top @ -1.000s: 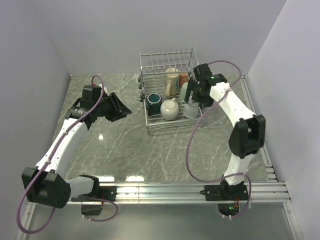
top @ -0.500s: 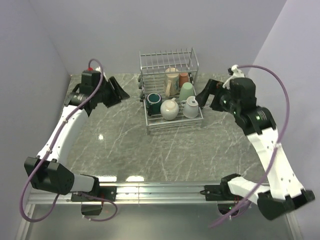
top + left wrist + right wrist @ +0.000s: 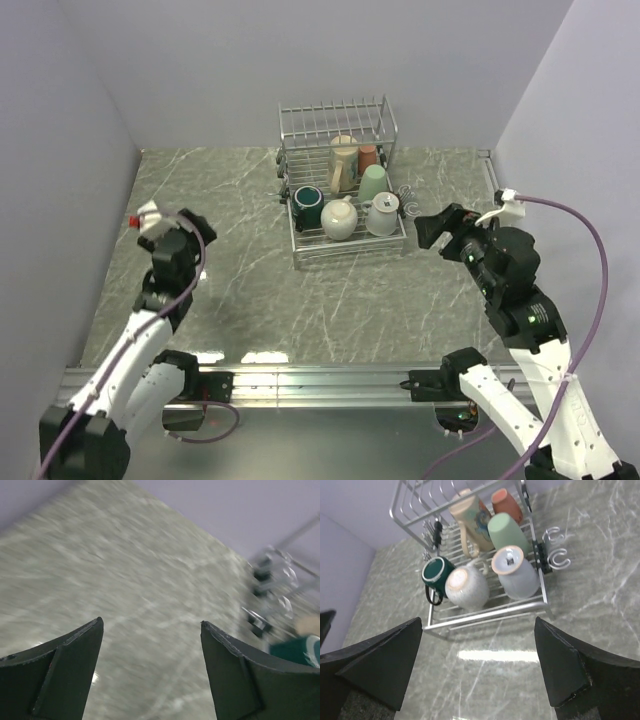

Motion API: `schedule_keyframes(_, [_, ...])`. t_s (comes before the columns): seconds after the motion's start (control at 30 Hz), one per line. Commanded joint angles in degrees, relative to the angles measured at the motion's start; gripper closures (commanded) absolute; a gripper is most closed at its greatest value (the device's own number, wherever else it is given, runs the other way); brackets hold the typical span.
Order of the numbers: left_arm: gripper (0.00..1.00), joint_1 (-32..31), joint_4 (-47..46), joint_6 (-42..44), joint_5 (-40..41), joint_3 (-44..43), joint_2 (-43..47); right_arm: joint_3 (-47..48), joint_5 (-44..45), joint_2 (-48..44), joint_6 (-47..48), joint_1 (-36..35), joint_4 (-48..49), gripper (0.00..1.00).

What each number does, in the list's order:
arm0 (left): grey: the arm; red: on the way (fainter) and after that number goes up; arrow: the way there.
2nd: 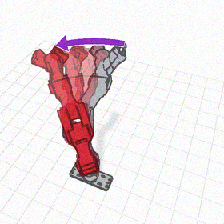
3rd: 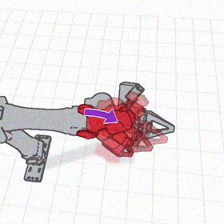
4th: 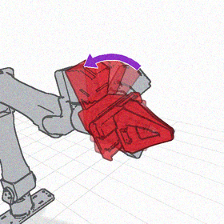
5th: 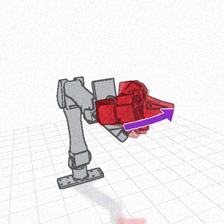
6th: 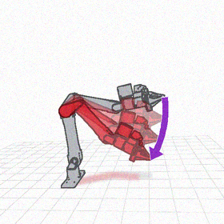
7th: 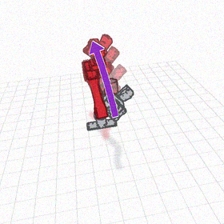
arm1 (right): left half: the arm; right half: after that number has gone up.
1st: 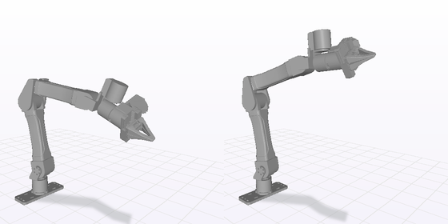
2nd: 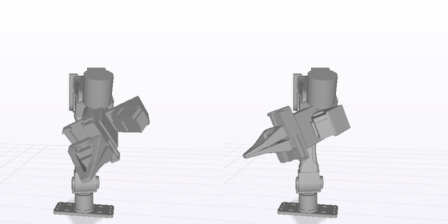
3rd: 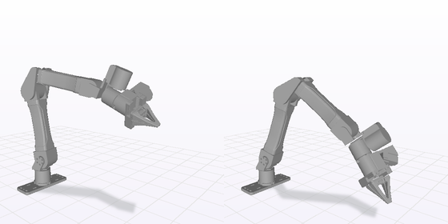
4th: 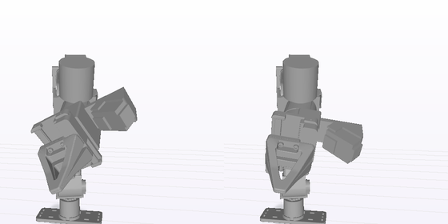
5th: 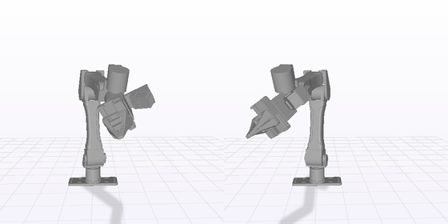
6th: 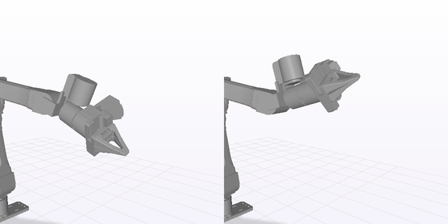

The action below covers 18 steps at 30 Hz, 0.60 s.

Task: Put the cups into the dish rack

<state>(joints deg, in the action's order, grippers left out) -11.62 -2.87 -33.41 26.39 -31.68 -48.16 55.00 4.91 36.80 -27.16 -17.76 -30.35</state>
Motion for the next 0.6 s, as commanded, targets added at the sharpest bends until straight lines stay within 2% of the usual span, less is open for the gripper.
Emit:
schedule_keyframes(0.0, [0.16,0.0,-25.5,11.0,13.4,7.3,5.4,1.9,1.3,3.2,0.1,-0.2,4.2,0.00])
schedule_keyframes(0.1, [0.16,0.5,-23.9,18.2,11.6,9.2,2.4,2.3,0.5,4.5,-0.9,-0.4,4.8,0.00])
schedule_keyframes(0.17, [0.14,1.5,-28.5,17.7,12.4,13.4,-0.5,2.0,0.1,4.9,-1.3,-1.1,6.1,0.00])
schedule_keyframes(0.33, [0.15,6.5,-36.5,11.4,6.7,20.7,-7.2,1.9,0.7,5.7,-1.7,-3.7,4.3,0.00])
schedule_keyframes(0.4, [0.15,7.0,-43.3,12.9,5.3,22.2,-9.8,2.4,0.8,6.3,-1.4,-5.2,2.4,0.00])
schedule_keyframes(0.47, [0.15,8.4,-39.9,12.7,3.1,19.7,-13.4,2.9,0.8,7.2,-1.5,-6.0,1.6,0.00])
schedule_keyframes(0.57, [0.15,9.2,-45.4,14.9,1.2,18.3,-18.7,4.0,0.3,9.2,-2.1,-6.9,1.3,0.00])
